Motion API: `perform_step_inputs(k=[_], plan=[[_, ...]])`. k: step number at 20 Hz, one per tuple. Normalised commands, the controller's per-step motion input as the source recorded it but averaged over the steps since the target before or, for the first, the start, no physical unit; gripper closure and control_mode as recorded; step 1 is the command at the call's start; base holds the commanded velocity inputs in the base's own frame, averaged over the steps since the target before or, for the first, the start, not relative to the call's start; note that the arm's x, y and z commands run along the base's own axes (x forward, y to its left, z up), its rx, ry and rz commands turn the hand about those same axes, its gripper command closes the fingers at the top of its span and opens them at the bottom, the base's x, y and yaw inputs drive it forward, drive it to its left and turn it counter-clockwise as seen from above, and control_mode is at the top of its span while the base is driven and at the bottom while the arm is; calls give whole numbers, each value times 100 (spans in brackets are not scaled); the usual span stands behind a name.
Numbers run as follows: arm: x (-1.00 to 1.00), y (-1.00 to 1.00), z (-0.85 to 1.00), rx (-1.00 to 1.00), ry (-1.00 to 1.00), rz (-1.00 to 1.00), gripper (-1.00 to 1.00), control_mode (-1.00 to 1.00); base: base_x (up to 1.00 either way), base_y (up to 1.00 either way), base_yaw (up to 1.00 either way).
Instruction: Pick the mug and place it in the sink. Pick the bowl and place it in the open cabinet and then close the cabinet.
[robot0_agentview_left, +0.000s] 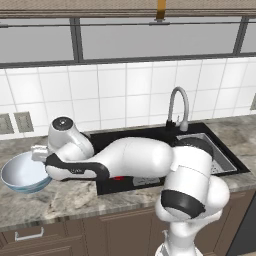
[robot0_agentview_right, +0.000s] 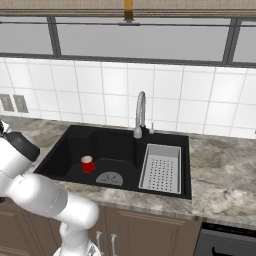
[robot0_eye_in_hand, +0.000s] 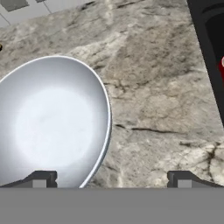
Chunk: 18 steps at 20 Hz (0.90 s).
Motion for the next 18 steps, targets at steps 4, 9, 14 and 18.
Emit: perform_step_inputs(k=[4, 9, 14, 18], plan=[[21, 0, -21, 5, 3, -12, -100, -100, 0, 0, 0], [25, 5, -21, 5, 5, -9, -100, -100, 0, 0, 0], [36, 28, -16, 1, 9, 0, -100, -100, 0, 0, 0], [41, 34, -18, 0, 18, 0, -100, -100, 0, 0, 0]])
